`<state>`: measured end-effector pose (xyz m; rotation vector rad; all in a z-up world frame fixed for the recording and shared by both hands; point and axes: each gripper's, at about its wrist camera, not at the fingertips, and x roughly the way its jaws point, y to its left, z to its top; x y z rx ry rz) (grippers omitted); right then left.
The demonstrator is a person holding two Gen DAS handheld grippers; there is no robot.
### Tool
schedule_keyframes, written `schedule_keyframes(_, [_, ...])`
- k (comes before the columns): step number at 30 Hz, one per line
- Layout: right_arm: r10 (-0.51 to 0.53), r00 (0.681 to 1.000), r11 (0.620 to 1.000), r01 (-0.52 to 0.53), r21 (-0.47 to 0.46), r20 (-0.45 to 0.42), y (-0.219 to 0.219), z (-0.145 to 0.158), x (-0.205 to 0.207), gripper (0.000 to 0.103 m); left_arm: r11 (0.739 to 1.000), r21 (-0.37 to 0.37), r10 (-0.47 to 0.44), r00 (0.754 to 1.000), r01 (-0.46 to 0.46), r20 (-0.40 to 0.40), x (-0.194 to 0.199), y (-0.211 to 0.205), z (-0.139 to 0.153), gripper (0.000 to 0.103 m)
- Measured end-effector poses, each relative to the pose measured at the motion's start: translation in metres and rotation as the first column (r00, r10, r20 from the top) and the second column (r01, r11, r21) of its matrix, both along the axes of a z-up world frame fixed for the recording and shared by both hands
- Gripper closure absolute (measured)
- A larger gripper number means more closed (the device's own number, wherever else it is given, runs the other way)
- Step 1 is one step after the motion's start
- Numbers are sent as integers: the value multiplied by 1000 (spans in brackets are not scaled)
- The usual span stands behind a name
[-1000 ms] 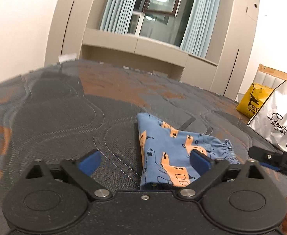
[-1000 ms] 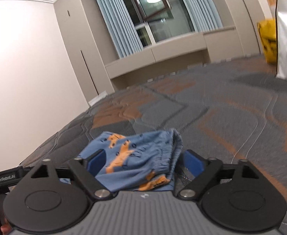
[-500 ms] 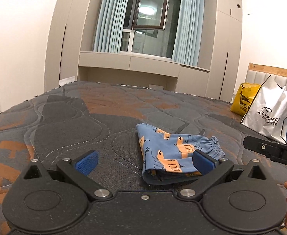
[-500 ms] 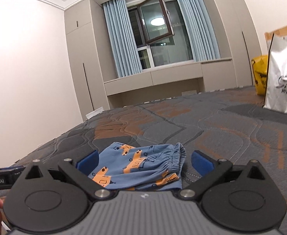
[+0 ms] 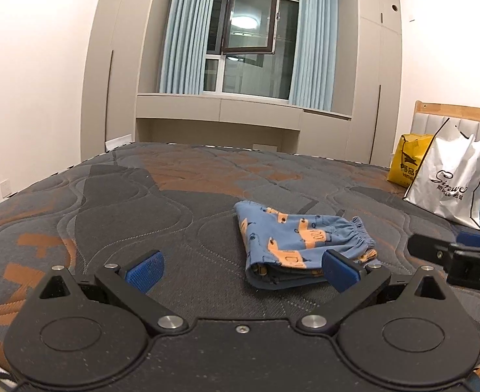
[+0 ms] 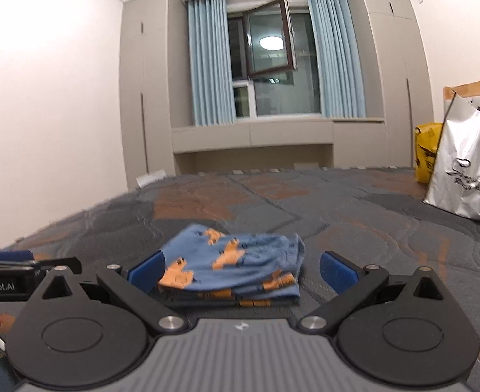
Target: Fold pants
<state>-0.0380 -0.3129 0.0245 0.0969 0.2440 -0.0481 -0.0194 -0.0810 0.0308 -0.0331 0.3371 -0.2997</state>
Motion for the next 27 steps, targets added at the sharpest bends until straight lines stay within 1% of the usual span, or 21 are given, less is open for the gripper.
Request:
schedule_keyframes(3, [-49, 997, 999, 49, -3, -55, 5, -5, 0, 0, 1000, 4, 20, 1000, -20, -8, -3, 4, -5, 1])
schedule_keyframes(8, [-88, 990, 996, 89, 4, -114, 7, -14, -5, 0, 999, 7, 46, 999, -46, -20, -9, 10, -16, 1])
schedule_keyframes(11, [-103, 984, 993, 110, 41, -144, 4, -21, -9, 0, 998, -4, 65, 998, -65, -7, -16, 14, -25, 1])
schedule_keyframes(14, [-94, 979, 991, 108, 74, -180, 0, -31, -14, 0, 998, 20, 67, 997, -67, -29, -18, 11, -35, 1])
schedule_keyframes(17, [-107, 970, 990, 124, 69, -220, -1, -39, -13, 0, 996, 46, 74, 995, -71, -62, -17, 8, -43, 1])
schedule_keyframes(19, [-118, 966, 989, 136, 62, -231, -3, -42, -13, 0, 996, 54, 78, 994, -75, -75, -16, 7, -46, 1])
schedule_keyframes(23, [-143, 960, 986, 160, 52, -240, -9, -46, -13, 0, 994, 74, 89, 993, -83, -73, -15, 4, -46, 1])
schedule_keyframes(27, [-143, 959, 985, 163, 62, -244, -17, -49, -11, 0, 993, 84, 83, 994, -77, -72, -14, -1, -45, 1])
